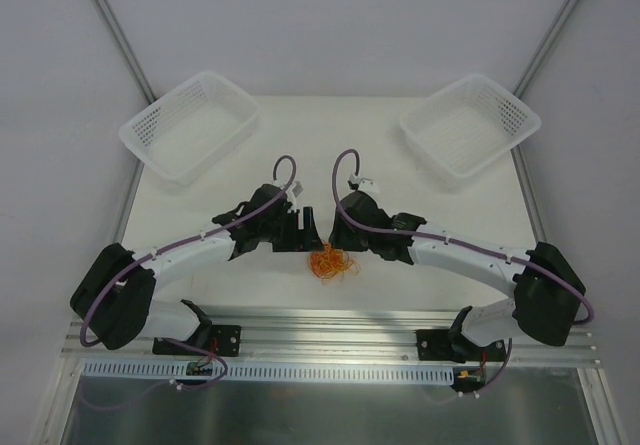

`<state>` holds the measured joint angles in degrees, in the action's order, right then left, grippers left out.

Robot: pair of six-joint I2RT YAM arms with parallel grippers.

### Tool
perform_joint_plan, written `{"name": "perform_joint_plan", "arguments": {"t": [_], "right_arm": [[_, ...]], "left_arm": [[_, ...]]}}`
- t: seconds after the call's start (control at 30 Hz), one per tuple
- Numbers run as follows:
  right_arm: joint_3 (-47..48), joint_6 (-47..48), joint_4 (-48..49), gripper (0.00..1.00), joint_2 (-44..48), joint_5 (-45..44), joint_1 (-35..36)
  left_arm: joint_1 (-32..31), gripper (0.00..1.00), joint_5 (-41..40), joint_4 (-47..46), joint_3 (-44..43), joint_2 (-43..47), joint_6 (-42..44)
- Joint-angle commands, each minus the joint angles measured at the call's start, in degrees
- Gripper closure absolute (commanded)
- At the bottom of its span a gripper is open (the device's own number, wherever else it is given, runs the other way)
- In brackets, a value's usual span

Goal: Untangle the cables

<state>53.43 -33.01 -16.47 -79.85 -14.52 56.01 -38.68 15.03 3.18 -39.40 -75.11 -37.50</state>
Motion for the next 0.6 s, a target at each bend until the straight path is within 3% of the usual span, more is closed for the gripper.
{"name": "perform_joint_plan", "arguments": {"t": [0.0, 0.33, 0.57], "right_arm": [[2.47, -3.89, 0.74, 0.60, -1.44, -1.82, 0.15], [4.23, -7.32, 0.65, 0.65, -6.45, -1.91, -0.28], [5.10, -8.12, 0.82, 0.67, -8.74, -1.56, -0.64]], "left_arm": [[-1.14, 0.31, 2.29, -5.02, 0.72, -2.31, 0.14], [-2.10, 0.41, 3.34, -10.73, 3.62, -7.24, -2.93], [-2.63, 0.61, 3.87, -14.96, 6.70, -8.91, -4.52]]}}
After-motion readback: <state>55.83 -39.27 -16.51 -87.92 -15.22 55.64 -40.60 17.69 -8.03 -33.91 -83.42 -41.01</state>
